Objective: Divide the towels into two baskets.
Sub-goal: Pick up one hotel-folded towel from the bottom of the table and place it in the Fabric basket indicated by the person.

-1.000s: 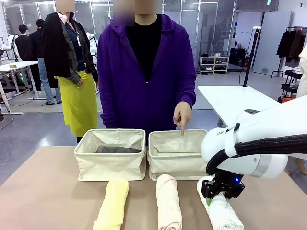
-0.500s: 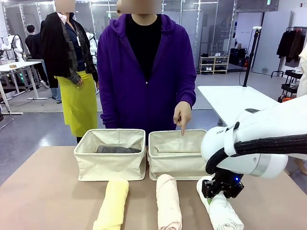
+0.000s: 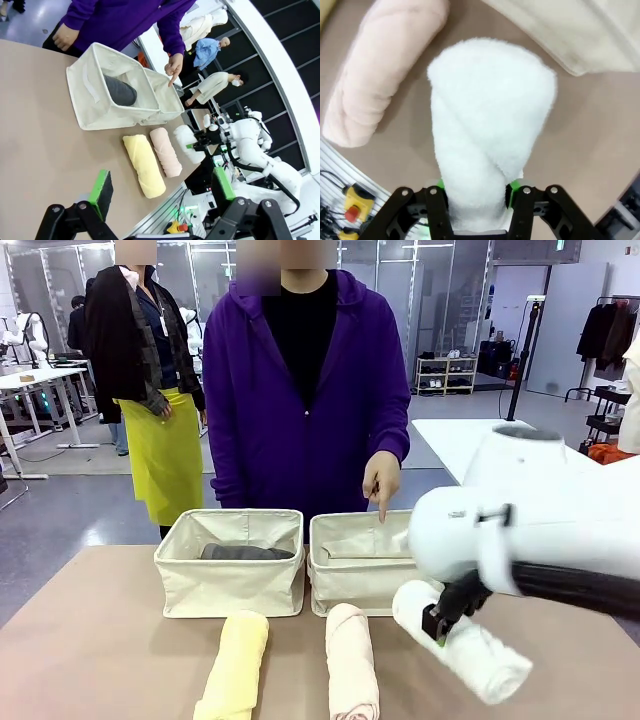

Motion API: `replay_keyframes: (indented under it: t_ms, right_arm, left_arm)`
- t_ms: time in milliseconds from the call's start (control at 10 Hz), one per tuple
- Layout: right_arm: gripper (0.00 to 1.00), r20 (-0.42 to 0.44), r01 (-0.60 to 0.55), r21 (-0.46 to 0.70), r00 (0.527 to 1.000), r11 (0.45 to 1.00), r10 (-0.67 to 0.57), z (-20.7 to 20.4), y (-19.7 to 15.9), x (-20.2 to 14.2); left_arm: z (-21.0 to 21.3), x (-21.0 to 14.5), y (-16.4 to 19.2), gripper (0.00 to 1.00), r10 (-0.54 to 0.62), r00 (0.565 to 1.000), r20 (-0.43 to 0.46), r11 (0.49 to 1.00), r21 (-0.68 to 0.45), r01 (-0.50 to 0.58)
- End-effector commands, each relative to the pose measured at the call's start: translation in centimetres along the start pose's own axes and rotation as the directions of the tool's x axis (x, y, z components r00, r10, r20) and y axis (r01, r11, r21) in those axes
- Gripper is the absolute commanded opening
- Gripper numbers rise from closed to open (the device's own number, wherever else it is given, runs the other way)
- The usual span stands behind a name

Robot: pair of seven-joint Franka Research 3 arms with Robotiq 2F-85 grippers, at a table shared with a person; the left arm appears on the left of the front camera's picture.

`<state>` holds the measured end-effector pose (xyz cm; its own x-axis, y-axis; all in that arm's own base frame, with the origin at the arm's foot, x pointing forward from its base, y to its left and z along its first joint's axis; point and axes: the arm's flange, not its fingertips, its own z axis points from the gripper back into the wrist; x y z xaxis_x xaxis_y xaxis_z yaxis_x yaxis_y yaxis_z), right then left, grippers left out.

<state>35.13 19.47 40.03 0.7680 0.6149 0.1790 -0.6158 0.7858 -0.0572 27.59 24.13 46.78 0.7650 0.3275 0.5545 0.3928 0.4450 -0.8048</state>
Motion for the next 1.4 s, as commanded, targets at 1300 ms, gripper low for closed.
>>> replay_keyframes:
  t_ms: [1300]
  right_arm:
    - [0.37,-0.005,-0.852,-0.244,0.479,0.463,0.878,8.0,-1.7,16.6]
  left_arm:
    - [0.4,-0.1,-0.3,1.00,0.008,1.000,0.004,1.000,-0.011,-0.008]
